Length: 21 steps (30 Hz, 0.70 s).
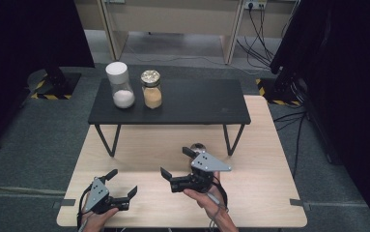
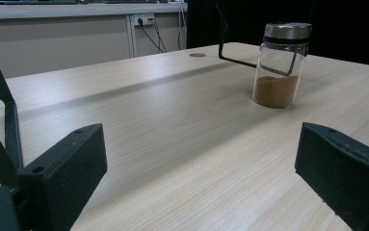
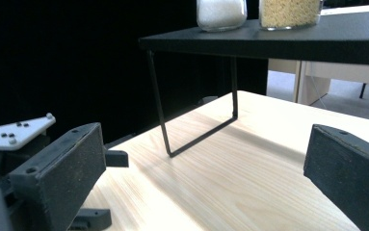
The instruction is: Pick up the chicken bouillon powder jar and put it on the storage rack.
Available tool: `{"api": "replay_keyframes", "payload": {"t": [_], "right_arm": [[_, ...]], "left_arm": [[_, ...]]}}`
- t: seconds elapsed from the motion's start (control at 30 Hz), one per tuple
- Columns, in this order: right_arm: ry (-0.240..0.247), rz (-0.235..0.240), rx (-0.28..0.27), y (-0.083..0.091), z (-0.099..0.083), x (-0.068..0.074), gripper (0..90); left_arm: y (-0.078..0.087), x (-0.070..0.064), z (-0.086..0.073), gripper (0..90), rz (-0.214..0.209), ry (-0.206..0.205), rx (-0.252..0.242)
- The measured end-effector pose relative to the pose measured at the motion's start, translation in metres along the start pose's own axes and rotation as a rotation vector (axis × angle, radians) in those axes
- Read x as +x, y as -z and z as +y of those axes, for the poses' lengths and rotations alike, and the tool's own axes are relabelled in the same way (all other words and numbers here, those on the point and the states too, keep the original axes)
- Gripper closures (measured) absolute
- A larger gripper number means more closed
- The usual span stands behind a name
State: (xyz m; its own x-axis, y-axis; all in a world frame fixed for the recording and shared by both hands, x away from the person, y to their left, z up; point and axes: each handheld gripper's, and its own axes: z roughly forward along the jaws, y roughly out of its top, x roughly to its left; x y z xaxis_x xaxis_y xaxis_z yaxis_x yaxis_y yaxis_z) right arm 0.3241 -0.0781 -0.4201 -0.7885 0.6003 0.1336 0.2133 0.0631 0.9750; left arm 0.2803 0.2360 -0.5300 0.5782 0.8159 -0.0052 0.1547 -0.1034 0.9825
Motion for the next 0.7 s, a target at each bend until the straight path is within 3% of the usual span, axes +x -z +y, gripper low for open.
{"api": "replay_keyframes", "payload": {"t": [0.7], "right_arm": [[-0.007,-0.058,0.013,0.013,-0.026,-0.008,1.2]], "left_arm": [[0.0,0.0,0.0,3.7,0.0,0.002,0.001]]}}
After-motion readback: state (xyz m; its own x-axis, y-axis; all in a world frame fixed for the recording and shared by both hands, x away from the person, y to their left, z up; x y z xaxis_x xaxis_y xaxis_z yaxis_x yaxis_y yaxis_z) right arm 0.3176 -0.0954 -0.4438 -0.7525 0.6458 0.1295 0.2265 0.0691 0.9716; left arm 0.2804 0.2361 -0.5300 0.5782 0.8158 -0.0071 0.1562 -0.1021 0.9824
